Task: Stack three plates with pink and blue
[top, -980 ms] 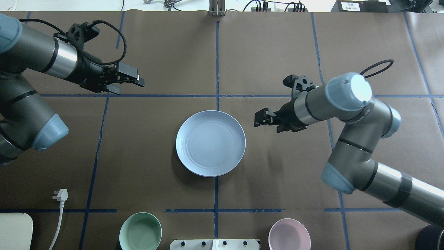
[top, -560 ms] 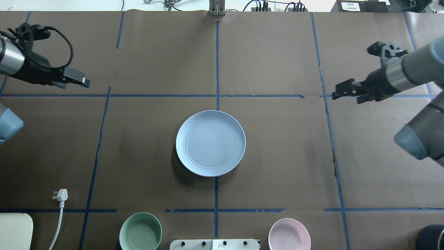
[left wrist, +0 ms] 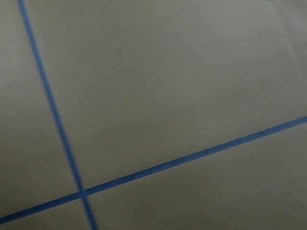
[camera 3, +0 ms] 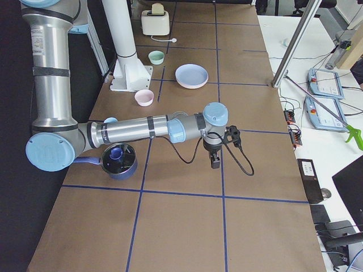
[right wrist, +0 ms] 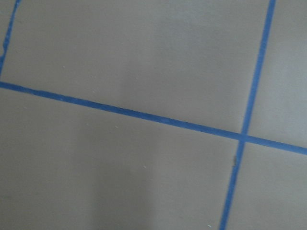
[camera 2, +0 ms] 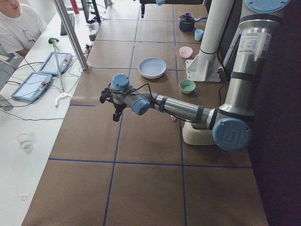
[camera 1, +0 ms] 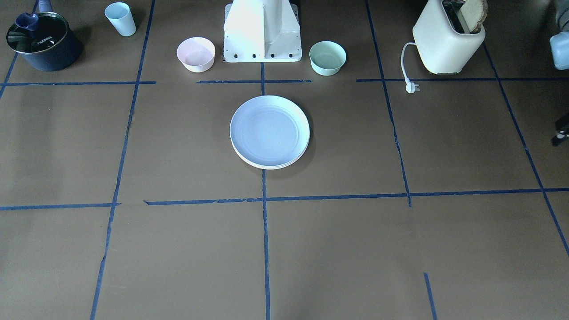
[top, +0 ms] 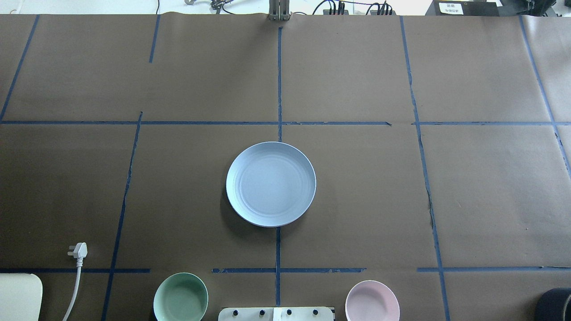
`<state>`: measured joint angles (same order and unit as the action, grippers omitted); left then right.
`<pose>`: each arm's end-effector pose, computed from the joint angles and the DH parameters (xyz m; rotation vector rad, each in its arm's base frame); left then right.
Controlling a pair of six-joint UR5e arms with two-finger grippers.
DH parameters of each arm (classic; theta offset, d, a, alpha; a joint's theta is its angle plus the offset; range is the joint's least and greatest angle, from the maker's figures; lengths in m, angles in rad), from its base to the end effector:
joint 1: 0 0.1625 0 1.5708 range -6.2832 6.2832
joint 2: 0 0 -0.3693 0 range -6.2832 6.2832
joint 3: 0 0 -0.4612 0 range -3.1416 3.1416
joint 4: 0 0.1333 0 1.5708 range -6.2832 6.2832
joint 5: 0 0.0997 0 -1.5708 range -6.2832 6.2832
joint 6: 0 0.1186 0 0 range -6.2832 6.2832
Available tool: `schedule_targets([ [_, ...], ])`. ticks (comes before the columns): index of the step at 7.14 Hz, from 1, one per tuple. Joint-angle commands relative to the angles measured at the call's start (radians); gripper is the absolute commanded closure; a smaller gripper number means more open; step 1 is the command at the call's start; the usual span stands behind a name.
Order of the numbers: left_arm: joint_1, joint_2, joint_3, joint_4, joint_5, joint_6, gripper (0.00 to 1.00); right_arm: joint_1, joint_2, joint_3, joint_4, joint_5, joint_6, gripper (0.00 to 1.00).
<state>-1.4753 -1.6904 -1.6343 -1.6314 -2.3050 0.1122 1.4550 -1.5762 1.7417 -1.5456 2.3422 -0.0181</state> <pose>0.0051 -0.6179 0.5066 0.2395 0.7309 0.2869 -0.0152 -0.5690 0.5204 0.1436 -0.7781 -0.2004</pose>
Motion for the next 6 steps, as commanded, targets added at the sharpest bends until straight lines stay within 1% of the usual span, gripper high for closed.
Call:
schedule_targets([
  [1,-0.146,0.026,0.002,0.236,-0.005,0.205,0.0,0.08,0.001,-0.004,-0.169,-0.014,-0.222,0.0],
  [3,-0.151,0.035,-0.005,0.374,-0.072,0.196,0.0,0.079,-0.005,-0.017,-0.171,-0.012,-0.223,0.0],
  [5,-0.151,0.122,-0.019,0.349,-0.089,0.176,0.0,0.074,0.001,-0.017,-0.169,-0.003,-0.207,0.0],
  [6,-0.149,0.152,-0.015,0.343,-0.124,0.109,0.0,0.074,0.01,-0.011,-0.168,-0.001,-0.206,0.0],
])
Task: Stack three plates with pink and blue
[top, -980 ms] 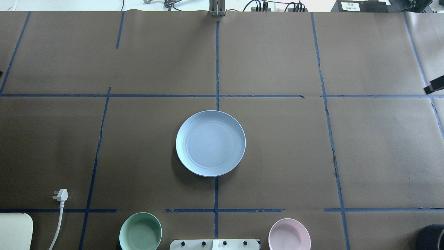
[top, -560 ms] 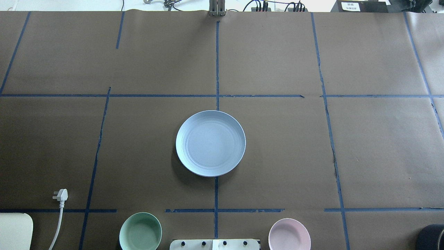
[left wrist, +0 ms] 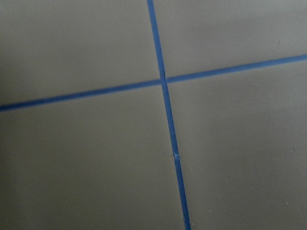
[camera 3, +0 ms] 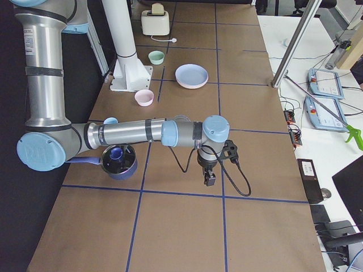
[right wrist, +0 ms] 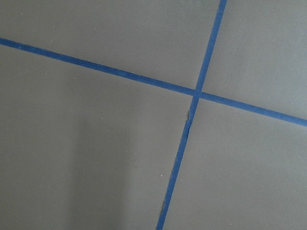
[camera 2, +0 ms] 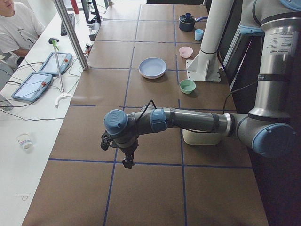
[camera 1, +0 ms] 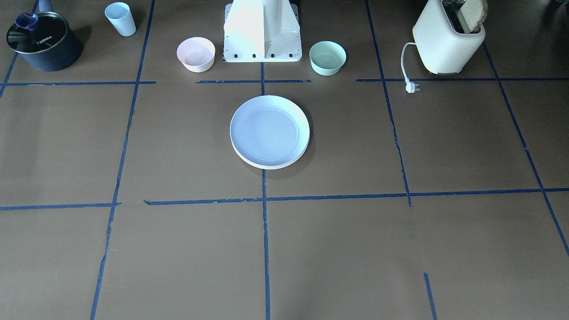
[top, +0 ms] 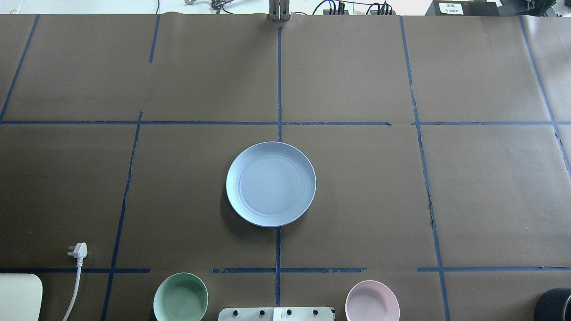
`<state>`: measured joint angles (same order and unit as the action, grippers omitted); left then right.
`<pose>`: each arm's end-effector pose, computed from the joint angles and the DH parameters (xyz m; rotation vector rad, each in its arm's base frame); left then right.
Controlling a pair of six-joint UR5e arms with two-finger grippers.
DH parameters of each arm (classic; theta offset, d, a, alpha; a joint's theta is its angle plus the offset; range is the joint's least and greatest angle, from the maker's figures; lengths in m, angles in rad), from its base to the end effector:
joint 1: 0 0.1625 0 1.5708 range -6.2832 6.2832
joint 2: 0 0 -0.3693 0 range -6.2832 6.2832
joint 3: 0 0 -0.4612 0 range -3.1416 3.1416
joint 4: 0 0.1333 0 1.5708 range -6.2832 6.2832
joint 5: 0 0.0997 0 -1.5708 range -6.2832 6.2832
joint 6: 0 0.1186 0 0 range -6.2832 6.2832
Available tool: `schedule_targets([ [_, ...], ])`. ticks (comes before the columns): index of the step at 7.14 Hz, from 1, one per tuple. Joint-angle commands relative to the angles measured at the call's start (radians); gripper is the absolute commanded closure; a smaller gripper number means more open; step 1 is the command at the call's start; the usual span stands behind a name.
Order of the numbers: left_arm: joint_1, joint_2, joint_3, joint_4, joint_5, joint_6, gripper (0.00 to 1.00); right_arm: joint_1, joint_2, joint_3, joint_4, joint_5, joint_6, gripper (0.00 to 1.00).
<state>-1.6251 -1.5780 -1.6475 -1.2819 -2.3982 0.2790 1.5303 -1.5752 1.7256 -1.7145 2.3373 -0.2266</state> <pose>-0.0754 -0.5402 0.5920 -0.0537 0.8454 0.1263 0.0285 -0.5562 0.5475 0.0778 -0.7648 -0.2564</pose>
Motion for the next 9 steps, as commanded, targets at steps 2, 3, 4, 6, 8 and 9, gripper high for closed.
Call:
schedule_targets([
  [2,0.001,0.099,-0.122,-0.04,-0.03,-0.137,0.0,-0.001,0.003,0.002,0.001,0.01,0.013,0.0],
  [3,0.002,0.096,-0.145,-0.057,-0.027,-0.179,0.0,-0.001,-0.003,0.006,0.0,0.013,0.015,0.0],
  [4,0.002,0.099,-0.152,-0.124,-0.024,-0.185,0.0,-0.001,-0.008,-0.007,0.006,0.01,0.013,0.0],
  [6,0.004,0.104,-0.15,-0.137,-0.022,-0.173,0.0,-0.001,-0.003,-0.012,0.01,-0.007,-0.002,0.0],
  [8,0.007,0.121,-0.152,-0.169,-0.021,-0.173,0.0,0.001,-0.017,0.0,0.01,-0.001,0.0,0.0],
  [9,0.008,0.121,-0.149,-0.169,-0.019,-0.173,0.0,0.005,-0.031,-0.003,0.01,0.01,-0.005,0.0],
])
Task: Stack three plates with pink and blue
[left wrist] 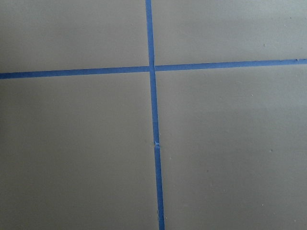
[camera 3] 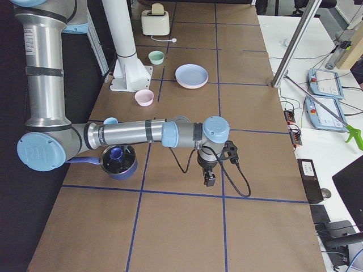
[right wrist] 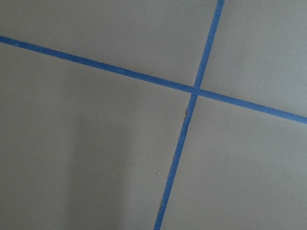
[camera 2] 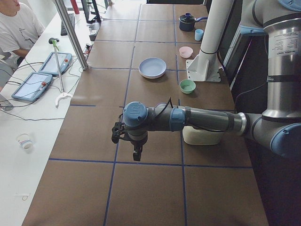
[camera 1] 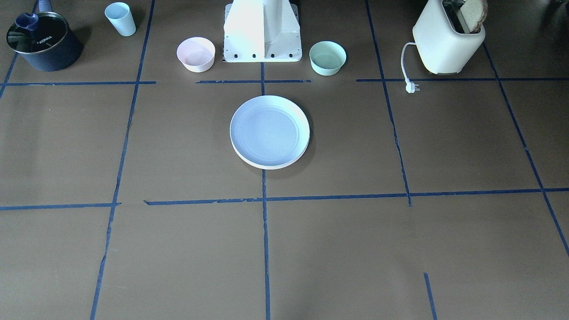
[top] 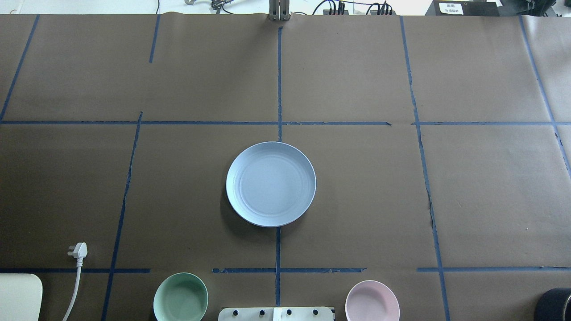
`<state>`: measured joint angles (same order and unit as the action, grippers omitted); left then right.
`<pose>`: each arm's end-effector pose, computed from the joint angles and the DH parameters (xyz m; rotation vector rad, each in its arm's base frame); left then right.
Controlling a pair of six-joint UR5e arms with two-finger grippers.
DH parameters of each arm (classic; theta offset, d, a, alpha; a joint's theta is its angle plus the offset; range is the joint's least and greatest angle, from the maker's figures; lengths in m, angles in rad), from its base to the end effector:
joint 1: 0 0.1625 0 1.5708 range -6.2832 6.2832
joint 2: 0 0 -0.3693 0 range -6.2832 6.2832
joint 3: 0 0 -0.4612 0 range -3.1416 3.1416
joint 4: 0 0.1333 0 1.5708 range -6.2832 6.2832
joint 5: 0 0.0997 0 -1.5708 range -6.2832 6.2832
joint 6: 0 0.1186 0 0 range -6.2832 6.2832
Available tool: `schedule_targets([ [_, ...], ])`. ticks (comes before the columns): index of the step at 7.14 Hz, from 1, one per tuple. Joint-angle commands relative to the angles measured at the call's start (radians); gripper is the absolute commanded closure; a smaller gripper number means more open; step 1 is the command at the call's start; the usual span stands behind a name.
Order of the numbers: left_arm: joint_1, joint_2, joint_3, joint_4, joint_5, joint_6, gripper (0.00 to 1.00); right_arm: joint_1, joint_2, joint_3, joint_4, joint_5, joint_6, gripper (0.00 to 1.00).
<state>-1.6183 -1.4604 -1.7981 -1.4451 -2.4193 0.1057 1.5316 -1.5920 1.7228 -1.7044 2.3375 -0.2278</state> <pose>-0.0688 -0.5137 0.5550 0.0567 0.8467 0.0509 0.0295 -0.5505 0.5573 0.0697 -0.7657 -0.2527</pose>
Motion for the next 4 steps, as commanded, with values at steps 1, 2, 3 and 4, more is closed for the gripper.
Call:
schedule_targets([
  [1,0.003,0.003,0.002,-0.008,0.012,0.0,0.0,0.027,-0.019,0.004,0.0,0.011,-0.004,0.0],
  [2,0.005,0.003,0.002,-0.008,0.015,0.0,0.0,0.028,-0.051,0.039,0.0,0.013,-0.002,0.0],
  [3,0.005,0.003,0.0,-0.008,0.016,0.0,0.0,0.038,-0.054,0.043,0.0,0.013,-0.002,0.0],
  [4,0.005,0.003,0.0,-0.009,0.016,0.002,0.0,0.041,-0.062,0.041,0.0,0.013,0.001,0.0],
])
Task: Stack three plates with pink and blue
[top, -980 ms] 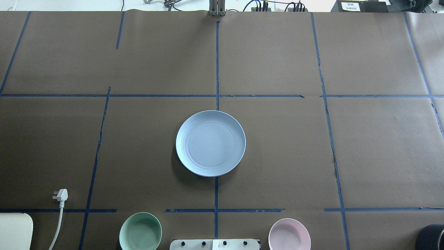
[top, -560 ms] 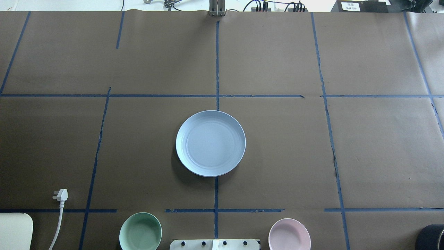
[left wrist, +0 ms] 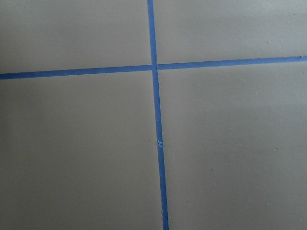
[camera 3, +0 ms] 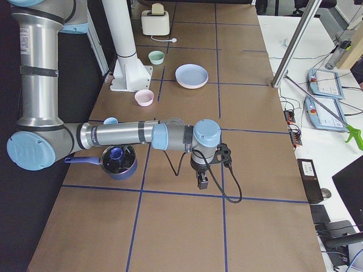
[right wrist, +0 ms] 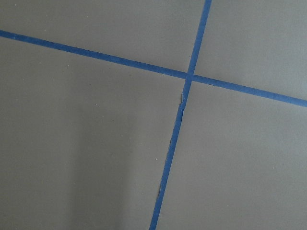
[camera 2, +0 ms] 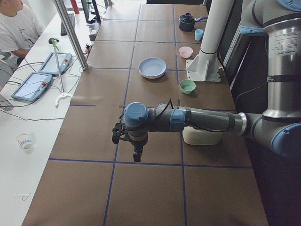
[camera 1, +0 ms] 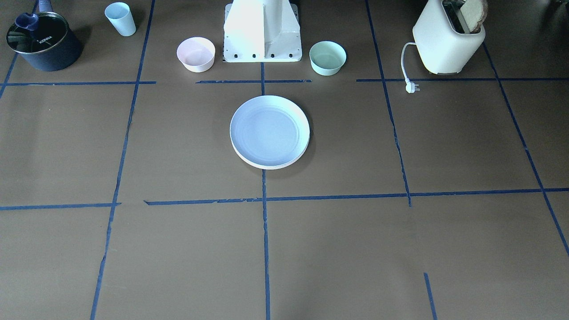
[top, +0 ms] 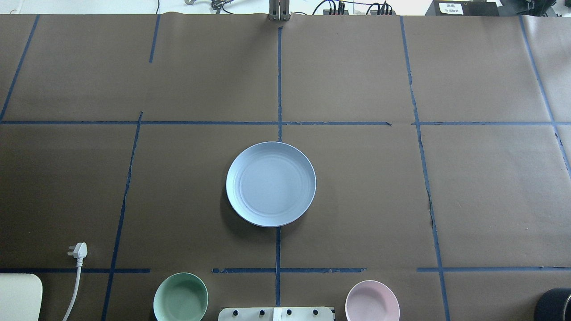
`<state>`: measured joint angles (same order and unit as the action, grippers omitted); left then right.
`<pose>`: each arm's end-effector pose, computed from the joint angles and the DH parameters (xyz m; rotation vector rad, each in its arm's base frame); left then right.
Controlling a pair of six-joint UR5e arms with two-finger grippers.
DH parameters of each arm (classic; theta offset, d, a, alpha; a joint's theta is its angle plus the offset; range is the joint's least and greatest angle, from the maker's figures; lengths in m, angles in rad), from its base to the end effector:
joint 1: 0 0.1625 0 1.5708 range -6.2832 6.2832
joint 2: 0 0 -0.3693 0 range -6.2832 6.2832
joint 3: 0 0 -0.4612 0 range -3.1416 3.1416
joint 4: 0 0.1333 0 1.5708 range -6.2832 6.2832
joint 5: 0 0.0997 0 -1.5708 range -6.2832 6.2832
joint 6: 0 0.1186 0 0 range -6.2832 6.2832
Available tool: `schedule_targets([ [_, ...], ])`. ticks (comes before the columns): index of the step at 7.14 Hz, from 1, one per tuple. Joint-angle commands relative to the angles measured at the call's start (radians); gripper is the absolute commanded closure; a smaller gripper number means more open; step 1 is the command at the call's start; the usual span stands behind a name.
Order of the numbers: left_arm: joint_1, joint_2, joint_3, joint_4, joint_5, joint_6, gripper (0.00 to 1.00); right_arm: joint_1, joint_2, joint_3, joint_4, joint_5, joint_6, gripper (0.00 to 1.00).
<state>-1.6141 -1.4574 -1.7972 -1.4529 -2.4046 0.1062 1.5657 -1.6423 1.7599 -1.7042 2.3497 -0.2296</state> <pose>-0.0678 -0.5133 0.5576 0.0577 0.8319 0.0572 0.0473 -0.5302 0.5627 0.0725 -0.7773 -0.2165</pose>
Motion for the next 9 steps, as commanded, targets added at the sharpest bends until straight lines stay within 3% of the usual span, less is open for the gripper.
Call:
schedule_targets([
  [1,0.0,0.0,-0.002,-0.018,0.001,0.001,0.0,0.007,-0.013,0.006,0.0,0.0,0.004,0.0],
  [4,-0.001,0.061,-0.04,-0.111,0.007,0.0,0.0,0.007,-0.045,0.009,0.003,0.016,0.006,0.0],
  [9,0.002,0.083,-0.031,-0.098,0.002,-0.005,0.0,0.004,-0.047,0.006,0.003,0.011,0.01,0.0],
])
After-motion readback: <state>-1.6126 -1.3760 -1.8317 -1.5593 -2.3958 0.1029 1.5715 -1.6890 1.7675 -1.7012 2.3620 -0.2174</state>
